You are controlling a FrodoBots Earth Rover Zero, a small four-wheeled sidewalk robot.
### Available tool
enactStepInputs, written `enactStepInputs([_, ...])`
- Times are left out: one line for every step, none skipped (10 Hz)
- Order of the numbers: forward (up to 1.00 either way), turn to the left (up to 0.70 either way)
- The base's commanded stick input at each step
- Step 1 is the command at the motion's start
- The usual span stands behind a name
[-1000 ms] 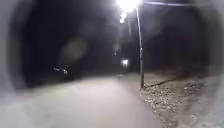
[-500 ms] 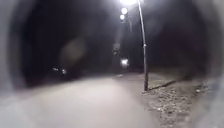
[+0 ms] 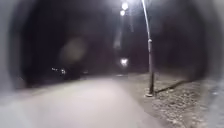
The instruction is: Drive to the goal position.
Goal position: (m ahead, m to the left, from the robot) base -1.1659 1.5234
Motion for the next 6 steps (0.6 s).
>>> enactStepInputs([1.00,0.00])
enactStepInputs([1.00,0.00])
enactStepInputs([1.00,0.00])
enactStepInputs([1.00,0.00])
enactStepInputs([1.00,0.00])
enactStepInputs([1.00,0.00])
